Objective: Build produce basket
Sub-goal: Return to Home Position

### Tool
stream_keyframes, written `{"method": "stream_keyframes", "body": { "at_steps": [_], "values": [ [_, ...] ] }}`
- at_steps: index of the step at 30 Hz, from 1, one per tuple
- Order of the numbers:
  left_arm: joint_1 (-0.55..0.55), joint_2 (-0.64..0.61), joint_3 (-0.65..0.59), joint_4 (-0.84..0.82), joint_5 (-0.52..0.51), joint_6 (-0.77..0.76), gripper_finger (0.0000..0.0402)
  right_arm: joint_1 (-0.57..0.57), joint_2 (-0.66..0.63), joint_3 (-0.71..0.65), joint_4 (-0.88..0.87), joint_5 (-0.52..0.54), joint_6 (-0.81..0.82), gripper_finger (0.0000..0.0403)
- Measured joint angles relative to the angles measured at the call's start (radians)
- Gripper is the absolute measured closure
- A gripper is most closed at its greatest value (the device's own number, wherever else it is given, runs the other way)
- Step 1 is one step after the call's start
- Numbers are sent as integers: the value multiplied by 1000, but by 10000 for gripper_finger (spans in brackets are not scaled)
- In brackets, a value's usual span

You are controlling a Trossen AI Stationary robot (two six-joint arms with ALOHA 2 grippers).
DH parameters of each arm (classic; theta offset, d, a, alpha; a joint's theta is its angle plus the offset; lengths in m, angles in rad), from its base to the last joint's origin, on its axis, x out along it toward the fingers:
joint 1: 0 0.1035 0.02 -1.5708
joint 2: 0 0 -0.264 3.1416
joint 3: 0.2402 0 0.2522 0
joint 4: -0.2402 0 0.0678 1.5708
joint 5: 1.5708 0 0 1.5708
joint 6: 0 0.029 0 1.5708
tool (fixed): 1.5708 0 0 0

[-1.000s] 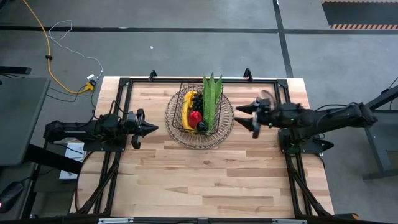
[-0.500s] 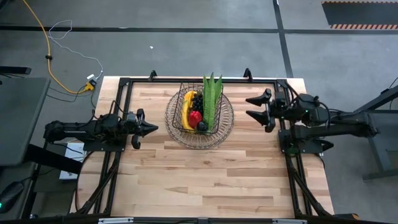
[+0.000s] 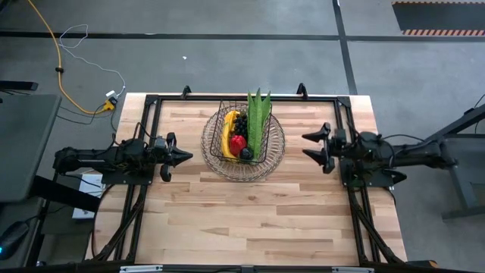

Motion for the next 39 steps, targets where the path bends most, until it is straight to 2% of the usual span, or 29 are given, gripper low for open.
{"method": "stream_keyframes", "body": {
  "at_steps": [7, 13, 16, 20, 25, 28, 35, 37, 39],
  "values": [
    [0, 0, 0, 0, 0, 0, 398, 88, -152, -161, 56, 143, -91, 126],
    [0, 0, 0, 0, 0, 0, 398, 101, -298, -226, -14, 162, -79, 126],
    [0, 0, 0, 0, 0, 0, 398, 100, -389, -232, -107, 158, -67, 126],
    [0, 0, 0, 0, -1, 0, 398, 98, -391, -232, -130, 162, -72, 126],
    [0, 4, 1, 2, -4, 0, 398, 101, -390, -232, -258, 141, -22, 126],
    [0, 5, 1, 2, -4, 0, 398, 101, -391, -232, -258, 108, -118, 126],
    [0, 5, 1, 1, -4, 0, 398, 99, -391, -232, -259, 108, -394, 126],
    [0, 5, 1, 1, -4, 0, 398, 99, -391, -232, -259, 107, -422, 126],
    [0, 5, 1, 1, -4, 0, 398, 99, -391, -232, -259, 101, -374, 126]
  ]
}}
